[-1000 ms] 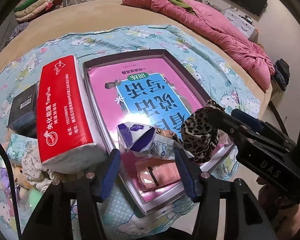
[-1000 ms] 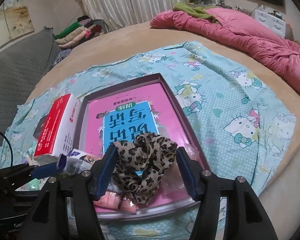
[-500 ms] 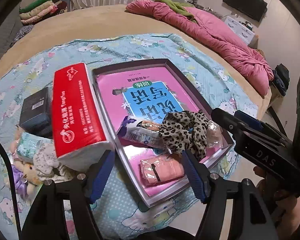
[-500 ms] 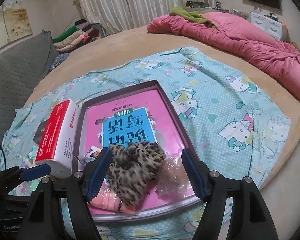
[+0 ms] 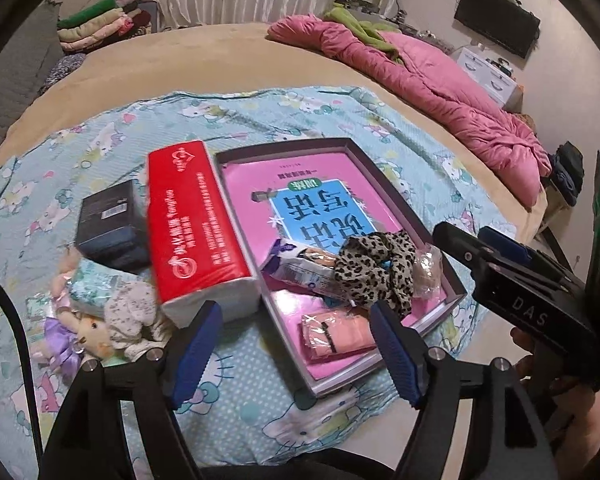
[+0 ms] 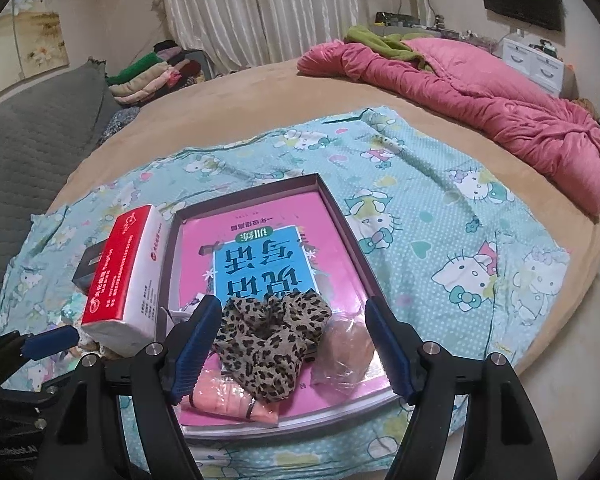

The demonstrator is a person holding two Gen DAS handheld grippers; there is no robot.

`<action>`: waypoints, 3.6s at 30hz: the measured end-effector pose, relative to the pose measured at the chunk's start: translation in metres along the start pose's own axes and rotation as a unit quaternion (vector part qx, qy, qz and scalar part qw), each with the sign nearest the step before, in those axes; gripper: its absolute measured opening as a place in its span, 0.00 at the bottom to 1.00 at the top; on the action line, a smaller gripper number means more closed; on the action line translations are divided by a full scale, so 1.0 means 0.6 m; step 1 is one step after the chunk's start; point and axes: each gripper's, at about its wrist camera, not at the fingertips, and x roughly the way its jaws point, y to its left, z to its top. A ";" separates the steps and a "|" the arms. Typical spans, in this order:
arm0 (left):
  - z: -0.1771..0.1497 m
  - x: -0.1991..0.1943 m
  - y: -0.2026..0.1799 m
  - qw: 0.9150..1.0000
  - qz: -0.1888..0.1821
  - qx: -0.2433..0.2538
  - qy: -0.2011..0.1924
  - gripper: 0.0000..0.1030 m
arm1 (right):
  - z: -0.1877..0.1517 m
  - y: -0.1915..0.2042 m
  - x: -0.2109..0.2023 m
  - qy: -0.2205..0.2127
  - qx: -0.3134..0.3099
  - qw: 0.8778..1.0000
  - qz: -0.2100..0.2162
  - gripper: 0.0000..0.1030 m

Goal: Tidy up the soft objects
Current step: 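Withdraw both tools from the tray back toward the pile, then move left tool to the Flower tissue packet while right tool reaches green tissue packet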

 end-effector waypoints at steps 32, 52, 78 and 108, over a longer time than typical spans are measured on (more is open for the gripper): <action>-0.042 -0.122 0.151 0.994 0.067 -0.071 -0.047 0.79 | -0.001 0.145 -0.056 -0.018 -0.089 0.995 0.037 0.76; -0.102 -0.153 0.325 0.977 0.118 -0.169 -0.046 0.79 | -0.032 0.307 -0.052 -0.013 -0.194 0.976 0.098 0.76; -0.105 -0.025 0.484 0.963 0.104 -0.249 0.004 0.79 | -0.056 0.486 0.104 0.052 -0.287 0.948 0.128 0.76; -0.075 0.080 0.518 0.962 0.085 -0.256 0.054 0.79 | -0.084 0.546 0.230 0.076 -0.355 0.928 0.084 0.35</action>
